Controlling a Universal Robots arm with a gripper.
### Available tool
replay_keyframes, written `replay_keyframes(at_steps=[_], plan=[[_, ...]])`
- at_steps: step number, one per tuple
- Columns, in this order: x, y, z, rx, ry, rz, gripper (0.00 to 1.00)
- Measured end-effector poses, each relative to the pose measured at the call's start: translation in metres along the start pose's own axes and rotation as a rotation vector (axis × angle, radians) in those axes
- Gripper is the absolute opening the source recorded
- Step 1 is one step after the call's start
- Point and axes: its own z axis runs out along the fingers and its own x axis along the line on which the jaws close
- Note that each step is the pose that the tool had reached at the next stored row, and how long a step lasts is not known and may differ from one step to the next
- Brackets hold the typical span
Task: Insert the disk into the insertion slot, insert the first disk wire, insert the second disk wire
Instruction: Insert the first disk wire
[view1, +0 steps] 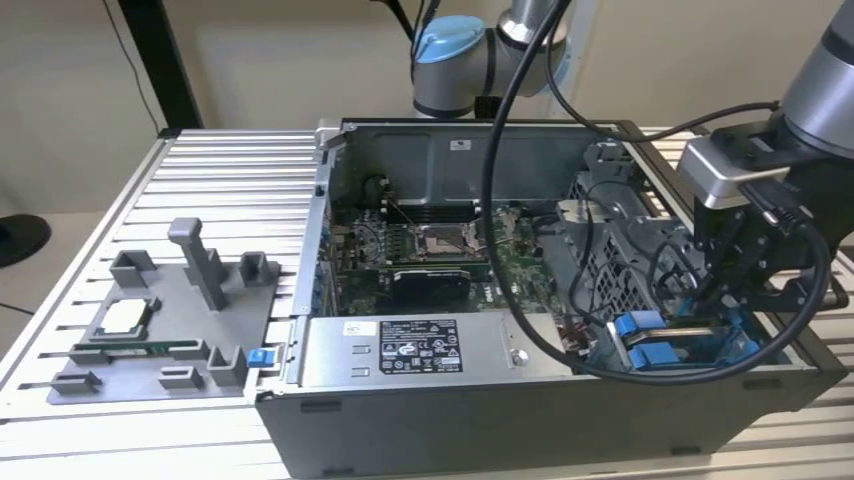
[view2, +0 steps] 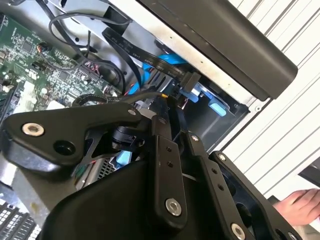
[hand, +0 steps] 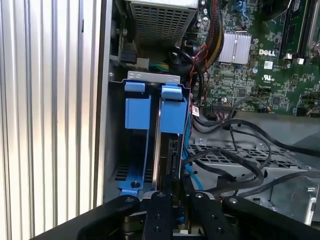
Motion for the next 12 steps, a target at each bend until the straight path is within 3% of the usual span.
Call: replay_keyframes(at_steps=[12], plan=[[-0.0016, 0.0005, 0.0023, 0.0015, 0.0052, 0.031, 0.00]])
